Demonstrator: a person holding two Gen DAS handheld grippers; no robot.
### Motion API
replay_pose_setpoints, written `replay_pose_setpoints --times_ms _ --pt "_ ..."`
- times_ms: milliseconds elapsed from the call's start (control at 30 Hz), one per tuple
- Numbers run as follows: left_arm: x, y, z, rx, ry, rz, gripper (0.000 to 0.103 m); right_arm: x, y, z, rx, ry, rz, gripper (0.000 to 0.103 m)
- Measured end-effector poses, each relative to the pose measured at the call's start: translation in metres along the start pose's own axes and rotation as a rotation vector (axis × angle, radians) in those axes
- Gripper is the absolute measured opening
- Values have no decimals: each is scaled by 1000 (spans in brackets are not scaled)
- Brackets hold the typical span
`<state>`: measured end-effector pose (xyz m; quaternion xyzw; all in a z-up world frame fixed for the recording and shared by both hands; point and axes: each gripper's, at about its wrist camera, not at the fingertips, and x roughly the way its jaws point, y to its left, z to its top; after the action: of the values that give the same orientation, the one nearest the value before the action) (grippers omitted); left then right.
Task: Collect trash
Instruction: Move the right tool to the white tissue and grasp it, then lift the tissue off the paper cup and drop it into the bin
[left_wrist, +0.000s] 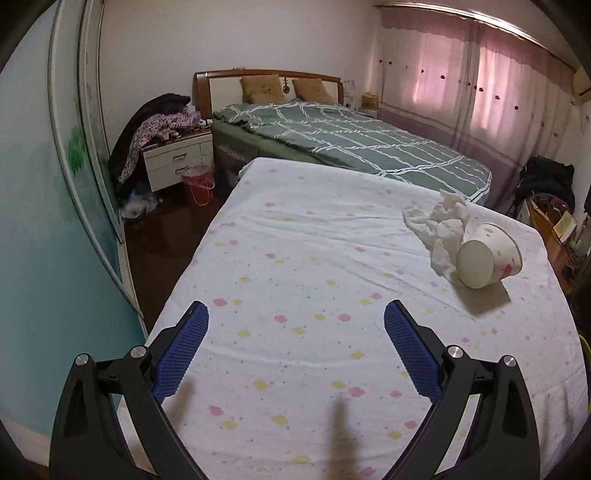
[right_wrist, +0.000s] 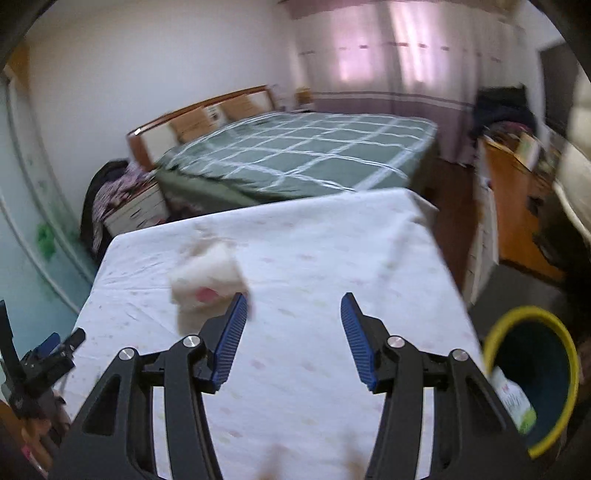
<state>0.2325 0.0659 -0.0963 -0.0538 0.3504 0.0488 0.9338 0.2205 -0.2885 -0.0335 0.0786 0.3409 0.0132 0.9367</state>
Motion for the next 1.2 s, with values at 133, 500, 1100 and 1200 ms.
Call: replay_pose_setpoints --times_ms 133,500,1100,1200 --pt "1 -6 1 9 -11 42 95 33 43 27 -77 29 74 51" --pt "10 12 1 -51 20 166 95 115 93 55 -181 143 99 42" --pt "17 16 0 -77 64 170 95 209 140 65 -274 270 34 40" --pt "18 17 0 -80 68 164 95 220 141 63 -272 303 27 21"
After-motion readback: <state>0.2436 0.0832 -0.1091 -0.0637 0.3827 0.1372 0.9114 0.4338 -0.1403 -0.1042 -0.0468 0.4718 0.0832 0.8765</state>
